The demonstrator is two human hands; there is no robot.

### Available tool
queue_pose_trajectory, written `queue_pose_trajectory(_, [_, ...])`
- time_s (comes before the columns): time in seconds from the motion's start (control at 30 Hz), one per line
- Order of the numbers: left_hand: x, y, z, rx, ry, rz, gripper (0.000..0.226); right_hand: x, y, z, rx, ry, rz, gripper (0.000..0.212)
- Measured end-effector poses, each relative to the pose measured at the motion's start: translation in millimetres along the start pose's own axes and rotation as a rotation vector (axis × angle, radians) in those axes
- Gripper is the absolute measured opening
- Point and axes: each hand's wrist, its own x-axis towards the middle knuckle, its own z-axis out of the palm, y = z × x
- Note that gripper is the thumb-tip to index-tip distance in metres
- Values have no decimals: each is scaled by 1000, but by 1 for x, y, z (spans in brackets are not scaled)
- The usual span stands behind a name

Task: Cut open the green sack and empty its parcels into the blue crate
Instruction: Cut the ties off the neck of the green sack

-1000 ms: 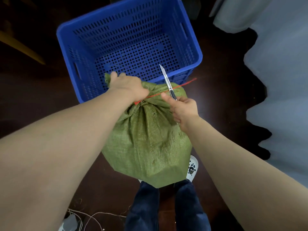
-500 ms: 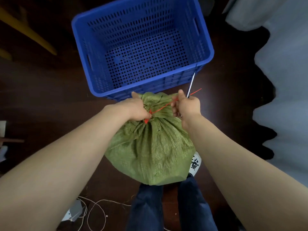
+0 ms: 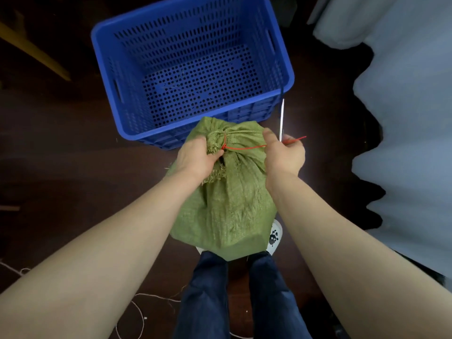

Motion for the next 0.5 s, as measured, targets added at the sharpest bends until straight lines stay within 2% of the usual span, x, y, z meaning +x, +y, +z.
queue_pose_trajectory(0.1, [-6, 7, 23, -22, 84, 27, 39, -3, -8, -10, 242, 114, -36, 26])
queue_pose_trajectory(0.17, [-13, 7, 37, -28, 118, 58, 52, -4, -9, -19, 259, 61, -115, 45])
queue_pose_trajectory(0.23, [-18, 7, 46, -16, 100, 82, 71, -1, -1, -23, 90, -35, -214, 58])
queue_pose_trajectory(0.3, [-22, 7, 52, -24, 76, 95, 80, 0, 6, -18, -184, -186, -202, 41])
queue_pose_trajectory(0.37, [-26, 9, 58, -70, 24, 112, 85, -1, 10, -9, -370, -345, -111, 40])
queue_pose_trajectory(0.5, [-37, 13, 66, -282, -77, 183, 88, 2, 8, 4, -424, -381, -41, 55])
